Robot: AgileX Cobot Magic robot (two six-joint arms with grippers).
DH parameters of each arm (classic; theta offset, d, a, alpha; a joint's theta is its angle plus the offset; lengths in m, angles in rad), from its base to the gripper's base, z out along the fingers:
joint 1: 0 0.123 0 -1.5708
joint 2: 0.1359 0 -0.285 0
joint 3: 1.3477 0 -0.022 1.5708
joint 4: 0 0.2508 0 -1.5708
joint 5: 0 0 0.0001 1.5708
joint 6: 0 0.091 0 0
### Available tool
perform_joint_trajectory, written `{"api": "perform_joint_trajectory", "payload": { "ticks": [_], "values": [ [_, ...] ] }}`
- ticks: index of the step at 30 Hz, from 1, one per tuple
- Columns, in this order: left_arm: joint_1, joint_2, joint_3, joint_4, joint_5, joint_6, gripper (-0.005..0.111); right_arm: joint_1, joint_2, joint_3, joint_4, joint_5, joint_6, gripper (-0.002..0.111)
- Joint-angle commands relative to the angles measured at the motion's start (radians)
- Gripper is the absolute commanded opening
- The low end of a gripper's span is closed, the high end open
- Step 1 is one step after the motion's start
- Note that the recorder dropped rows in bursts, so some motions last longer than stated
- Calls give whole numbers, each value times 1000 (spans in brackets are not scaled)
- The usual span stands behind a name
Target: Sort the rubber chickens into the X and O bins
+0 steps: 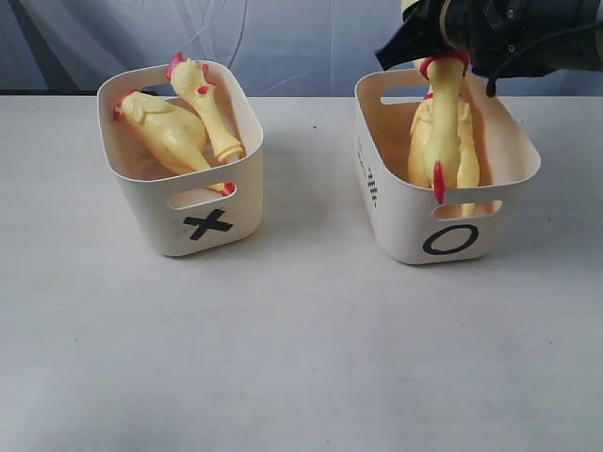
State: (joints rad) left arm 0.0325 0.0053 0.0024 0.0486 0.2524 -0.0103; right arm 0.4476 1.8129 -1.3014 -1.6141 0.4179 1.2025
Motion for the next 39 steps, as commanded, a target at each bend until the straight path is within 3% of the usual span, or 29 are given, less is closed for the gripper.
{"api": "perform_joint_trajectory", "payload": {
  "ticks": [1, 3, 5, 9, 11, 23, 27, 30, 37, 39],
  "values": [
    [-4, -5, -2, -6, -14, -7, 0, -5, 17, 2, 21, -7, 33, -1],
    [-4, -5, -2, -6, -14, -7, 0, -5, 17, 2, 40, -20, 33, 4],
    [-4, -5, -2, -6, -14, -7, 0, -5, 10, 2, 39, -49, 28, 17],
    [-4, -5, -2, -6, -14, -7, 0, -5, -16, -1, 5, -101, 28, 58],
    [-4, -5, -2, -6, -14, -7, 0, -5, -39, -1, 42, -91, 28, 68],
    [-4, -5, -2, -6, -14, -7, 0, -5, -252, -1, 231, -38, -58, 65],
    [-4, -5, -2, -6, -14, -7, 0, -5, -324, 14, 435, 30, -202, 63],
    [-4, -5, -2, -6, -14, -7, 0, -5, -387, 63, 609, 124, -337, 50],
    [-4, -5, -2, -6, -14, -7, 0, -3, -585, 274, 660, 145, -347, 5],
    [-4, -5, -2, -6, -14, -7, 0, 8, -682, 349, 687, 149, -350, -1]
  ]
}}
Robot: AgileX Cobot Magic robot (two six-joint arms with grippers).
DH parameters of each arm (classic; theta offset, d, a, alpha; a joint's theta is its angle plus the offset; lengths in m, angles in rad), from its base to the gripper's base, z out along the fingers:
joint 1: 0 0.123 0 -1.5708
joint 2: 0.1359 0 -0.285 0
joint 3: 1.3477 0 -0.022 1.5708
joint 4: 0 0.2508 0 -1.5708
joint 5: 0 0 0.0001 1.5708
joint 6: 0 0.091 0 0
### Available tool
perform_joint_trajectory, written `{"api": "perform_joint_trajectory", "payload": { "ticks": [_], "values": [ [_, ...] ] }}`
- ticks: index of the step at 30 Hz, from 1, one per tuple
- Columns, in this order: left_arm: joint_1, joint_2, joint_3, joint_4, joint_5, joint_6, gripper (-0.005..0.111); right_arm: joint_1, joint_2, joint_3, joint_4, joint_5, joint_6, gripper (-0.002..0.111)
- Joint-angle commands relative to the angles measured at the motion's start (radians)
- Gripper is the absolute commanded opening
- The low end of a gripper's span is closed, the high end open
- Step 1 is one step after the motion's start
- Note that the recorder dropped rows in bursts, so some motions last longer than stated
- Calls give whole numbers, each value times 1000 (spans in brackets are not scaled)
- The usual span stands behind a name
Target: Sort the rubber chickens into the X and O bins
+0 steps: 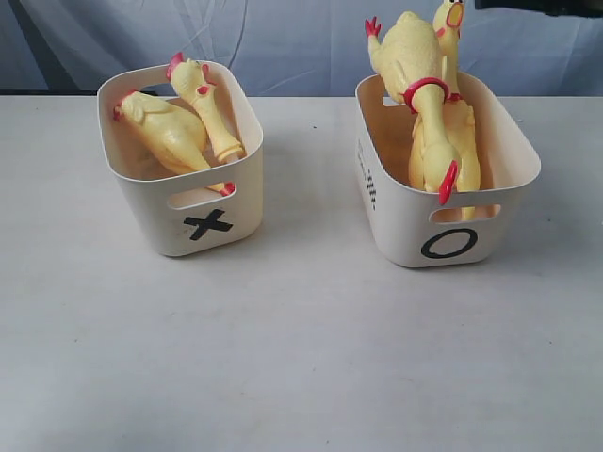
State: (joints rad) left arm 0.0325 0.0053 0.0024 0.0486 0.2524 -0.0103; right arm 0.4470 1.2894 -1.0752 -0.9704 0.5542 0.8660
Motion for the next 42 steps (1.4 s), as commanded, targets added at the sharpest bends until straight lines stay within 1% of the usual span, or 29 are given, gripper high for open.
{"api": "perform_joint_trajectory", "payload": {
  "ticks": [1, 5, 8, 13, 16, 18, 27, 32, 34, 35, 37, 39, 40, 41, 42],
  "values": [
    [-4, -5, -2, -6, -14, -7, 0, 13, -212, 161, 66, 15, -22, -1],
    [-4, -5, -2, -6, -14, -7, 0, 36, -405, 287, 219, 15, -161, -1],
    [-4, -5, -2, -6, -14, -7, 0, 54, -551, 356, 368, 15, -364, -1],
    [-4, -5, -2, -6, -14, -7, 0, 72, -756, 374, 777, 114, -844, -1],
    [-4, -5, -2, -6, -14, -7, 0, 72, -838, 374, 946, 156, -1023, -1],
    [-4, -5, -2, -6, -14, -7, 0, 72, -882, 374, 985, 159, -1088, -1],
    [-4, -5, -2, -6, -14, -7, 0, 72, -973, 374, 990, 203, -1091, -1],
    [-4, -5, -2, -6, -14, -7, 0, 72, -973, 374, 803, 323, -1091, -1],
    [-4, -5, -2, -6, -14, -7, 0, 72, -977, 372, 787, 418, -1091, -1],
    [-4, -5, -2, -6, -14, -7, 0, 72, -982, 372, 787, 423, -1081, -1],
    [-4, -5, -2, -6, -14, -7, 0, 61, -1003, 374, 743, 375, -953, -1],
    [-4, -5, -2, -6, -14, -7, 0, -41, -1069, 406, 686, 172, -940, -1],
    [-4, -5, -2, -6, -14, -7, 0, -129, -1112, 446, 657, -39, -937, -1],
    [-4, -5, -2, -6, -14, -7, 0, -180, -1137, 470, 654, -122, -929, -1],
    [-4, -5, -2, -6, -14, -7, 0, -257, -1167, 504, 676, -188, -897, -1]
  ]
}}
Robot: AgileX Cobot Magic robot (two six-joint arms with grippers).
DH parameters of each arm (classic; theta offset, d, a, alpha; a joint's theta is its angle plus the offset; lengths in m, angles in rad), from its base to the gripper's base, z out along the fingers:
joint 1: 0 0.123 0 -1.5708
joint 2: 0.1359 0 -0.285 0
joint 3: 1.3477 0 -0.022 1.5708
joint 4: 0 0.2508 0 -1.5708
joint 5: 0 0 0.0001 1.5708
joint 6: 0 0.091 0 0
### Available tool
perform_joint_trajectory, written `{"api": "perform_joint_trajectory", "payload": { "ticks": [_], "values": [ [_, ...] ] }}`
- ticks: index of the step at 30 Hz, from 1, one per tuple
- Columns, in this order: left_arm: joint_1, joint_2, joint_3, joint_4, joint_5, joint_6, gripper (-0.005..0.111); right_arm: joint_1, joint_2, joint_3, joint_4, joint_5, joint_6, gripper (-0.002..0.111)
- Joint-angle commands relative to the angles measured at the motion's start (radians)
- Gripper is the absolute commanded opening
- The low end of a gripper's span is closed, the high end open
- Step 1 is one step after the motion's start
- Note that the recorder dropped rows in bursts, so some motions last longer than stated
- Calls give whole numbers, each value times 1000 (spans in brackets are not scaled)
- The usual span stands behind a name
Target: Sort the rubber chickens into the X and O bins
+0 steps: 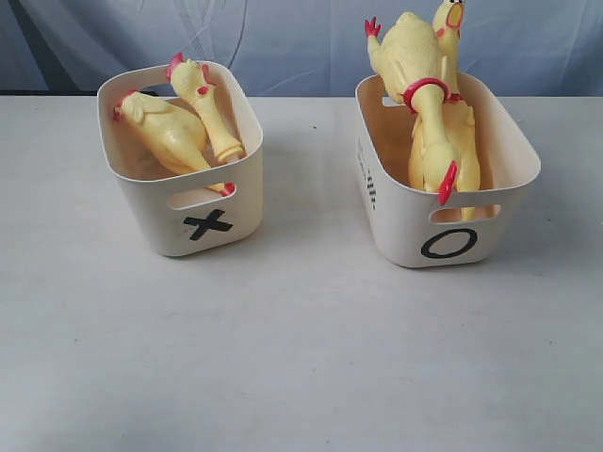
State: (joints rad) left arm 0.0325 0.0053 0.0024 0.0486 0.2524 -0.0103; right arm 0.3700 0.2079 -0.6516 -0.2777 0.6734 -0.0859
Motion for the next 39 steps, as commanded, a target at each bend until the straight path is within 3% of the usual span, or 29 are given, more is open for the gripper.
{"api": "perform_joint_trajectory", "payload": {
  "ticks": [1, 6, 15, 28, 33, 39],
  "values": [
    [-4, -5, -2, -6, -14, -7, 0, -222, -105, 108, 34, -322, 64, -1],
    [-4, -5, -2, -6, -14, -7, 0, -393, -198, 358, 417, -342, 22, -1],
    [-4, -5, -2, -6, -14, -7, 0, -419, -208, 649, 469, -565, -30, -1],
    [-4, -5, -2, -6, -14, -7, 0, -419, -208, 652, 445, -417, 16, -1],
    [-4, -5, -2, -6, -14, -7, 0, -419, -208, 652, 286, -361, 135, -1],
    [-4, -5, -2, -6, -14, -7, 0, -419, -208, 652, 245, -347, 196, -1]
  ]
}}
